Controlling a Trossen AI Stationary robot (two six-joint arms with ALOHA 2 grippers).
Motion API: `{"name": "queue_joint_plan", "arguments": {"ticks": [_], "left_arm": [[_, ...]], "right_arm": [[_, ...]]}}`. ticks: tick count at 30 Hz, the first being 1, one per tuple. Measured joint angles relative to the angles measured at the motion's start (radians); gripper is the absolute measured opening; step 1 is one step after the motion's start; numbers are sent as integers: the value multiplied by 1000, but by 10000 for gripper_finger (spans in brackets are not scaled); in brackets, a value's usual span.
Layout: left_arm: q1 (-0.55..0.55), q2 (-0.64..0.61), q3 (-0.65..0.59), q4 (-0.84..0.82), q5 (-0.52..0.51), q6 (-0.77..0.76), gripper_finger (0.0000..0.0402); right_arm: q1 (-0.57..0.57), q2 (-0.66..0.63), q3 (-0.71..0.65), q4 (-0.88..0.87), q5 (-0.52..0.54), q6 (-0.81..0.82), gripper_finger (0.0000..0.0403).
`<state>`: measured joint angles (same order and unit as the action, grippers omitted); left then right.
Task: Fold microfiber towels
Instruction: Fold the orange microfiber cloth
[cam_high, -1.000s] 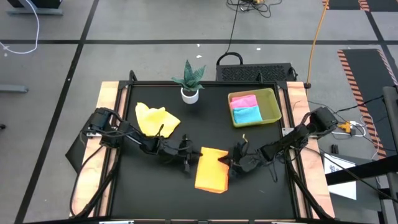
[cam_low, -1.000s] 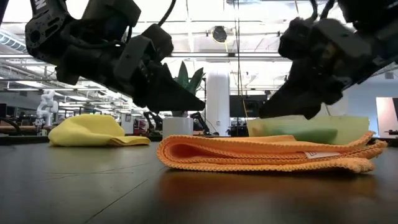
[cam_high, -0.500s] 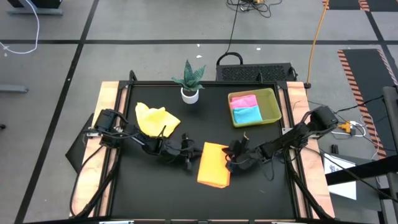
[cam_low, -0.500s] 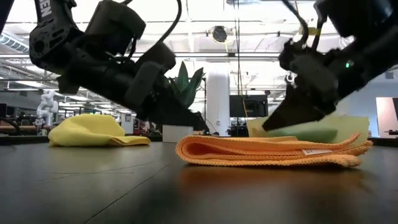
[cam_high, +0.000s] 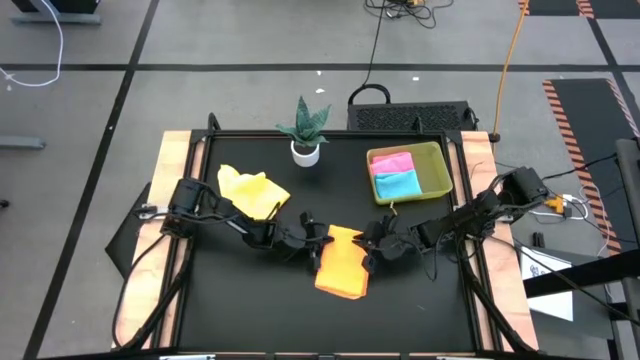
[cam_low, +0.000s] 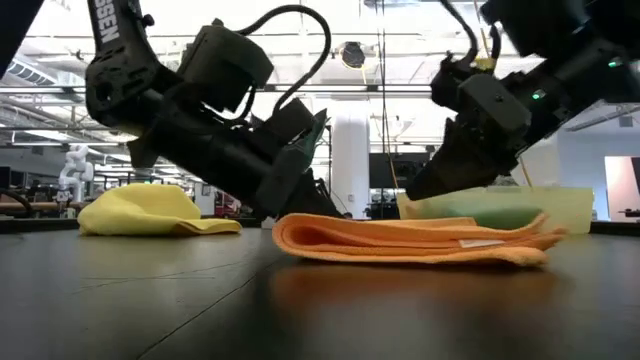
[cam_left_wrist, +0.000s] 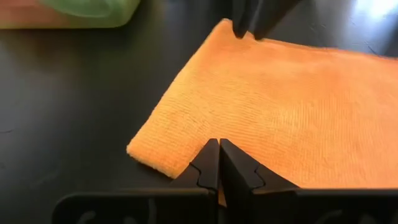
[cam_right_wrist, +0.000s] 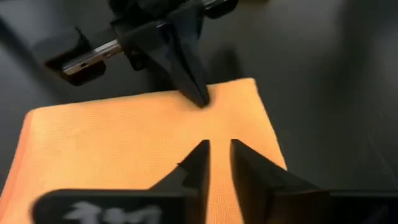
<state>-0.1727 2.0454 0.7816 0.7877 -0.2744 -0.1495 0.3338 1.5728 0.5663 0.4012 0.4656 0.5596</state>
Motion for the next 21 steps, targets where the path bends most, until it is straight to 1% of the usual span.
{"name": "queue_joint_plan", "arguments": {"ticks": [4,8,11,13,15,17,19,21], "left_arm": [[5,-21,0,-23,11,-2,17],[-10,-40,1,-31,12,5,17],[-26,-45,1,-30,12,13,17],[-37,-46,1,-29,12,14,17],[-51,-46,0,-29,12,16,17],[-67,-46,0,-27,23,27,17],[-85,-46,0,-21,56,40,17],[-106,-46,0,1,106,40,17]], "right_arm": [[-70,20,0,35,-41,-66,110],[-140,67,0,83,-61,-76,178],[-187,121,0,125,-149,-75,217],[-205,154,0,149,-207,-64,230],[-215,174,1,171,-215,-53,231],[-217,184,2,173,-214,-54,216],[-217,186,3,164,-210,-59,188],[-219,182,2,163,-213,-76,149]]}}
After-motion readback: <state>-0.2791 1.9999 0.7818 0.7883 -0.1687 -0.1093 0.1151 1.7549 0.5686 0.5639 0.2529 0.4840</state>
